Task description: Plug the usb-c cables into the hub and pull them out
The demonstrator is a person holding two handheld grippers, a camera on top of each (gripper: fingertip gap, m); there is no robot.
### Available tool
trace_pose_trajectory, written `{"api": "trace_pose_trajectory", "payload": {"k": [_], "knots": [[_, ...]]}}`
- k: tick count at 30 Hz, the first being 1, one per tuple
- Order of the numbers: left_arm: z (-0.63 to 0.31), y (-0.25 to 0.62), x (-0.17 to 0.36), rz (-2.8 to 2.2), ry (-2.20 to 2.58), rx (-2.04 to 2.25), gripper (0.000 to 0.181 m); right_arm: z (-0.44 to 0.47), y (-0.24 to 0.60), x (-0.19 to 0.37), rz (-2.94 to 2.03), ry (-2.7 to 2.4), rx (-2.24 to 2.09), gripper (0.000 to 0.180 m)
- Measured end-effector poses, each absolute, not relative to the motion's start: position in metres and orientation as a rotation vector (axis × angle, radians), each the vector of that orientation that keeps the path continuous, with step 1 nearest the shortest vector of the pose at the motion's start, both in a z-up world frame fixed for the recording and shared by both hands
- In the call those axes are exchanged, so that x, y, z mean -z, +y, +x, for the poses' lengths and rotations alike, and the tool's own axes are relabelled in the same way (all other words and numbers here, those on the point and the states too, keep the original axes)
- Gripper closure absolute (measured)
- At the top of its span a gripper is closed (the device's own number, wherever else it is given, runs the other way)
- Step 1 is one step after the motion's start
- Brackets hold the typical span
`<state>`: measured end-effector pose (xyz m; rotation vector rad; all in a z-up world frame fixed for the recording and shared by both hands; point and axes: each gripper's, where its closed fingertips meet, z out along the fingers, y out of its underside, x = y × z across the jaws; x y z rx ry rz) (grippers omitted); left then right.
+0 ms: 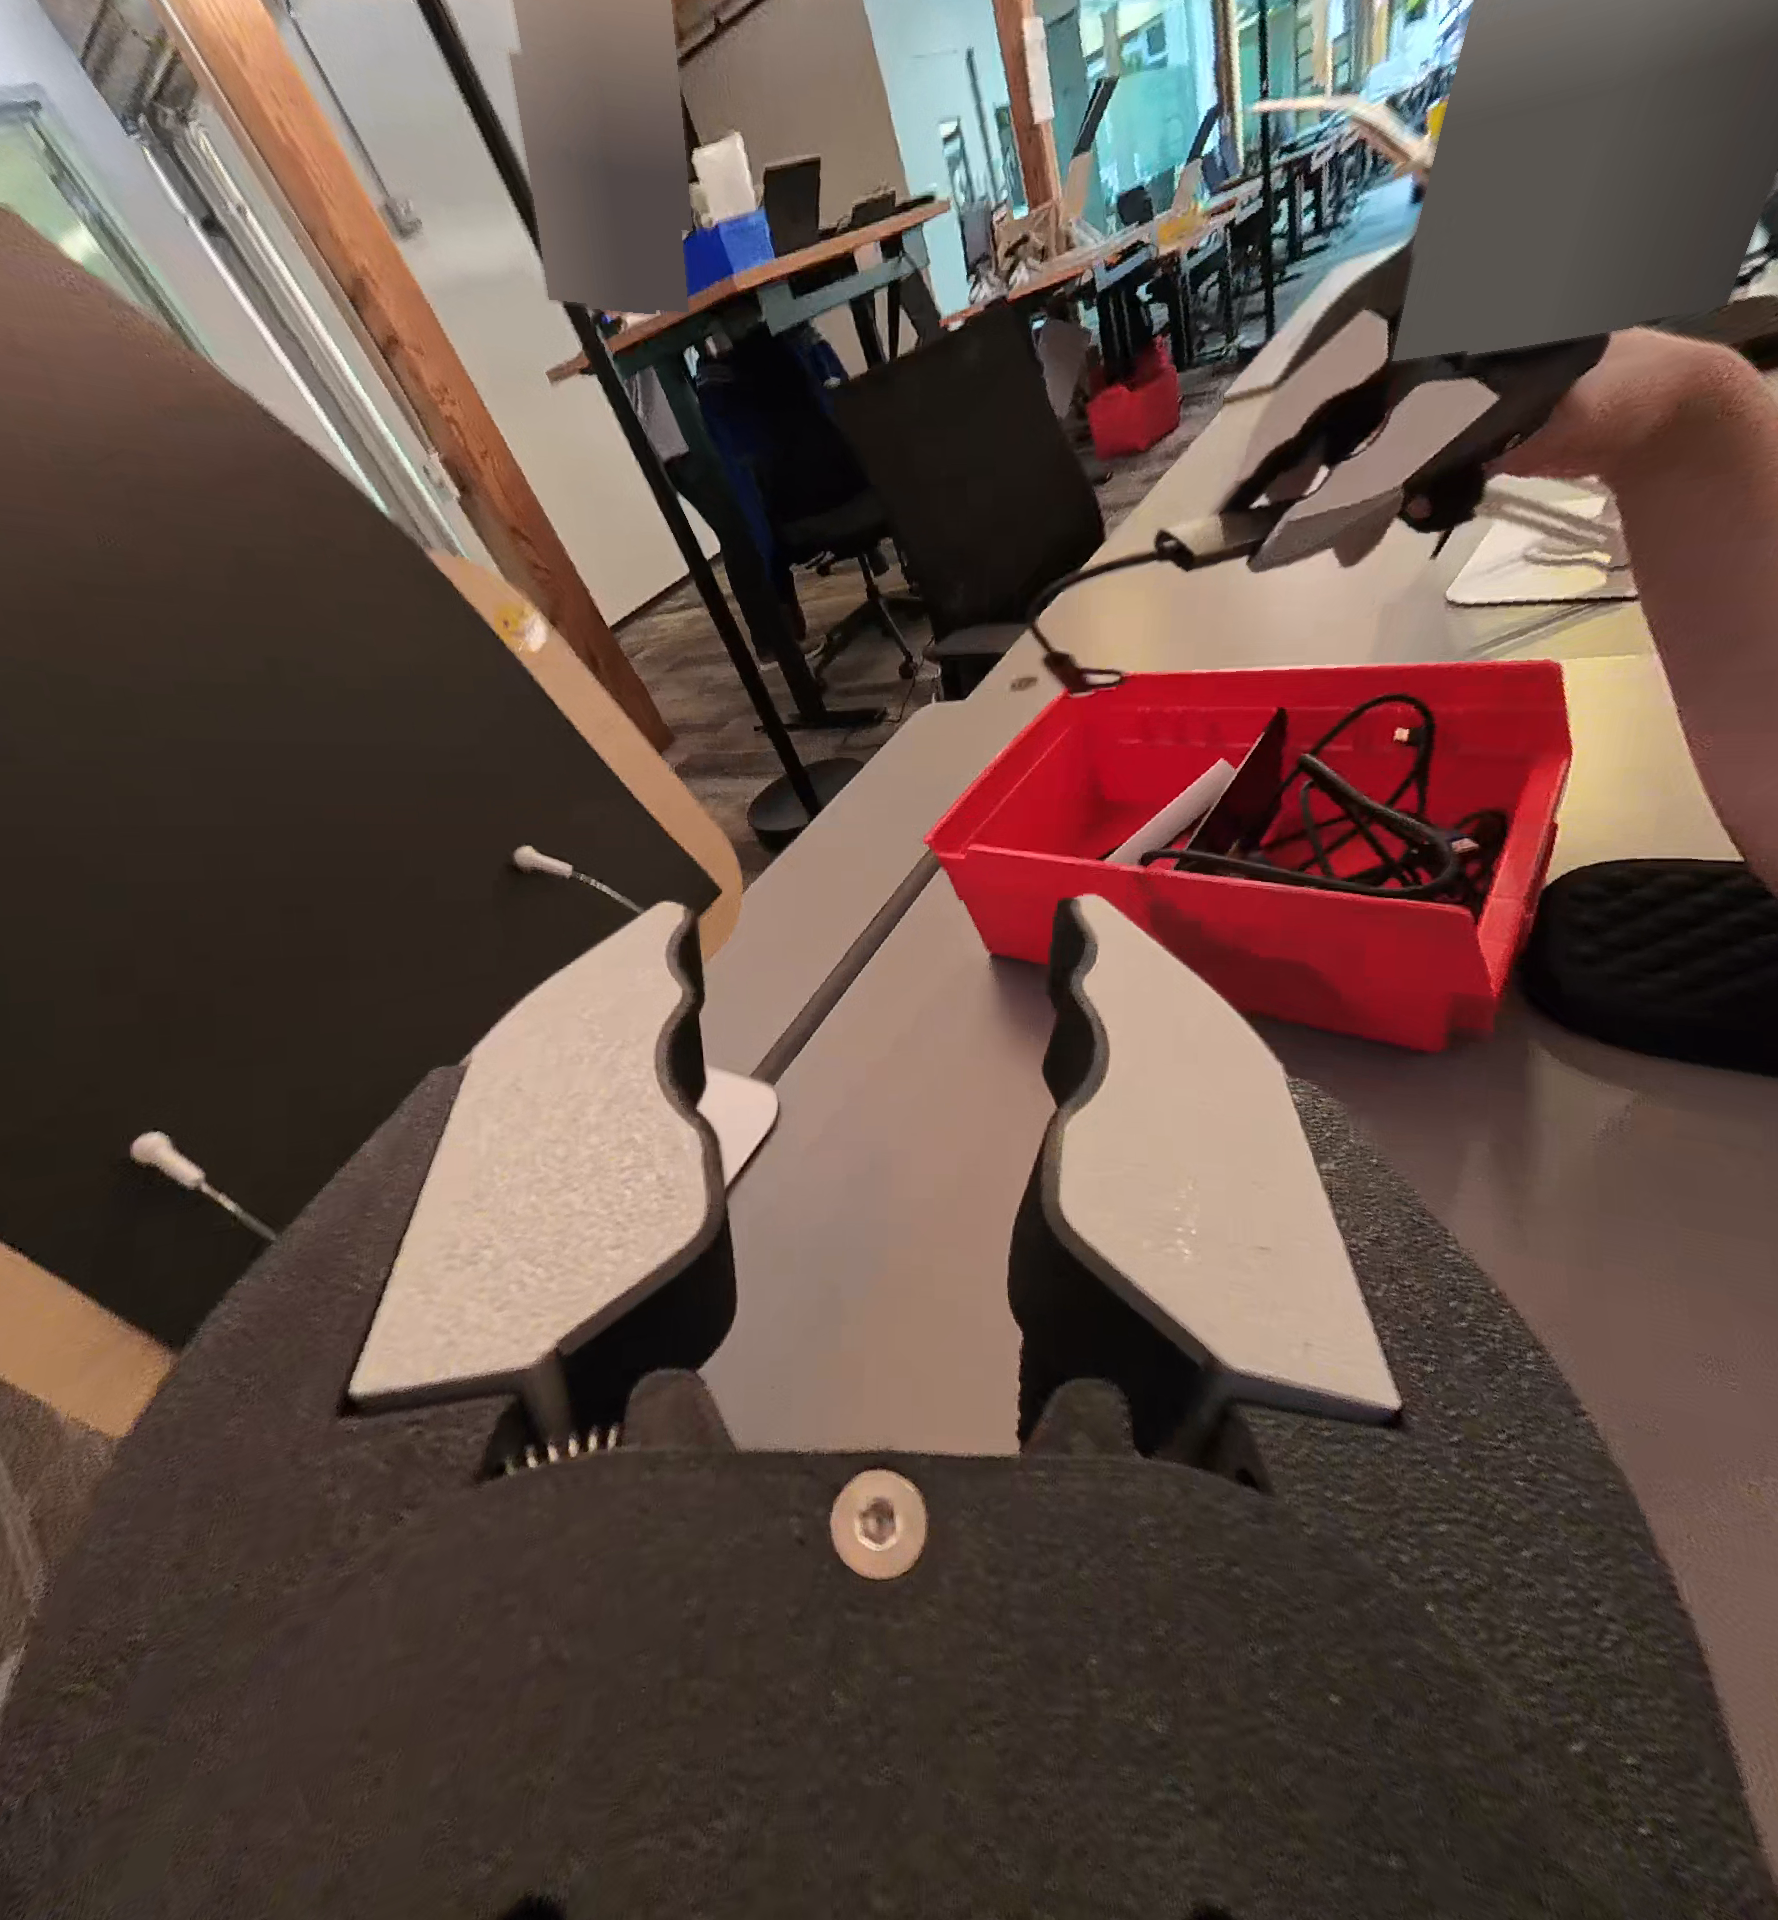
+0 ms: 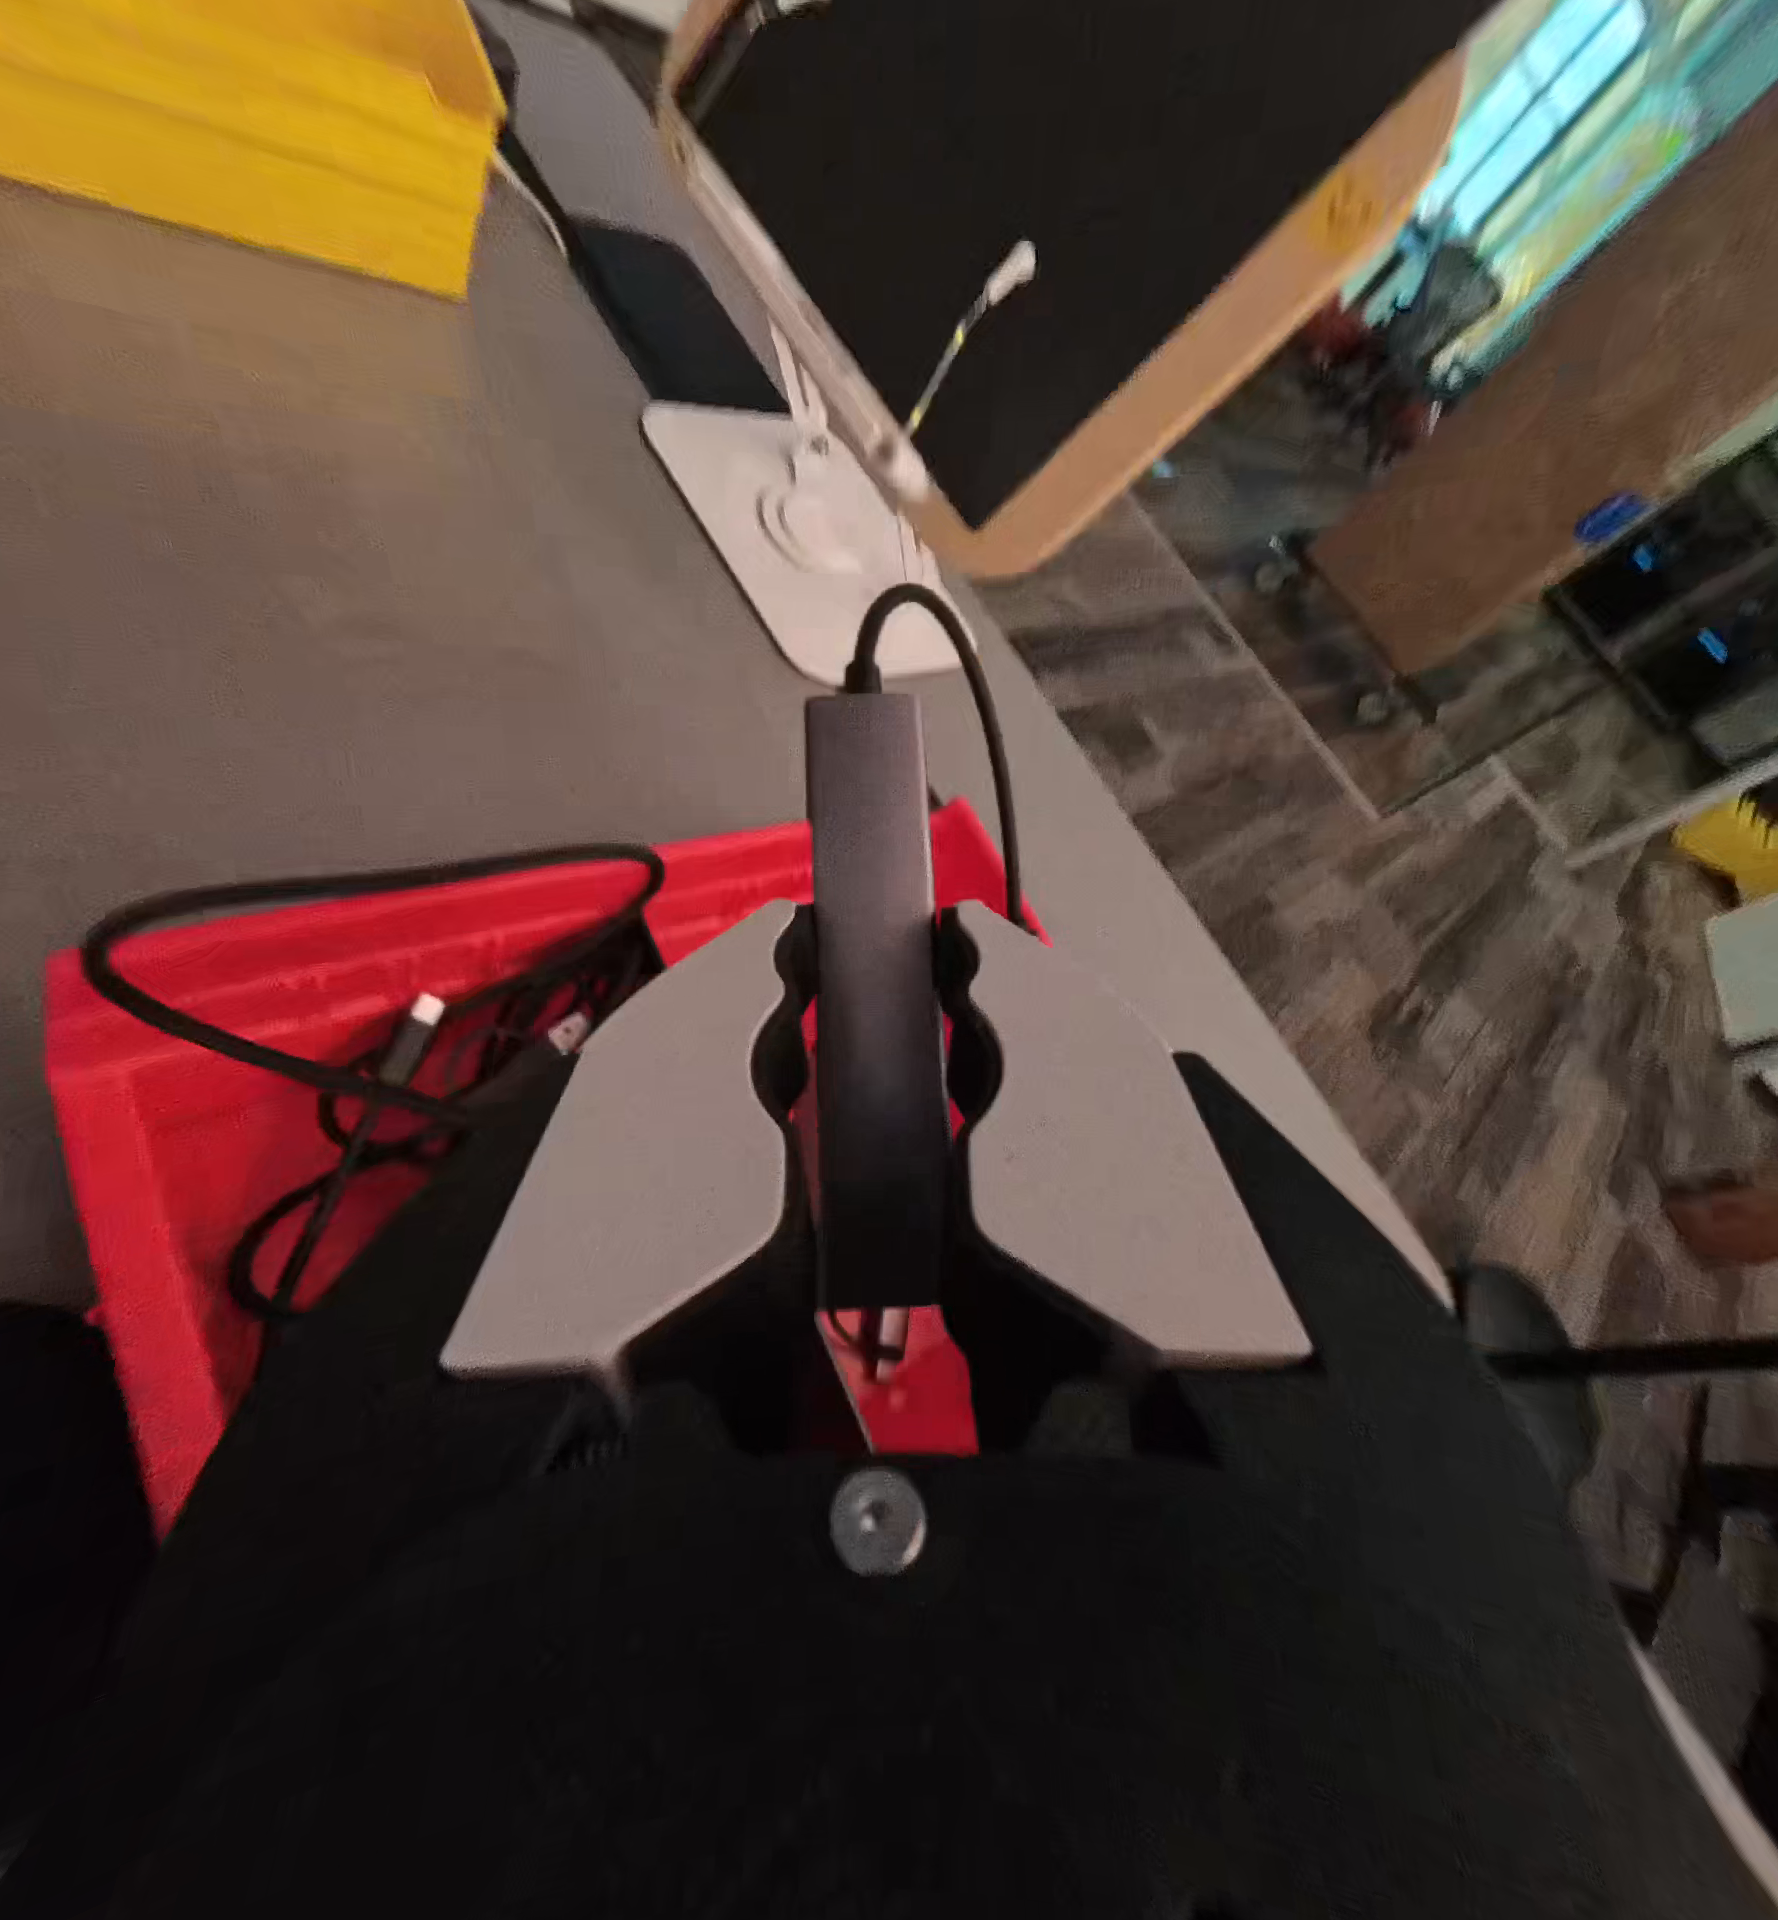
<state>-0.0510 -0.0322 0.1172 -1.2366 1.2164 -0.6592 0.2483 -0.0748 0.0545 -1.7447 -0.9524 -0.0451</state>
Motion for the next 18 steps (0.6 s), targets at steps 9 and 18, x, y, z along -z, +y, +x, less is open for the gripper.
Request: {"api": "trace_pose_trajectory", "payload": {"k": [9, 18], "knots": [[-0.061, -0.02, -0.106, -1.364, 1.231, 0.639, 0.12, 0.29, -0.011, 0.077, -2.282, -0.852, 0.024, 0.154], [-0.118, 0.004, -0.107, -1.554, 1.162, 0.521, 0.122, 0.316, -0.034, 0.0, -2.13, -0.547, 0.042, 0.143]]}}
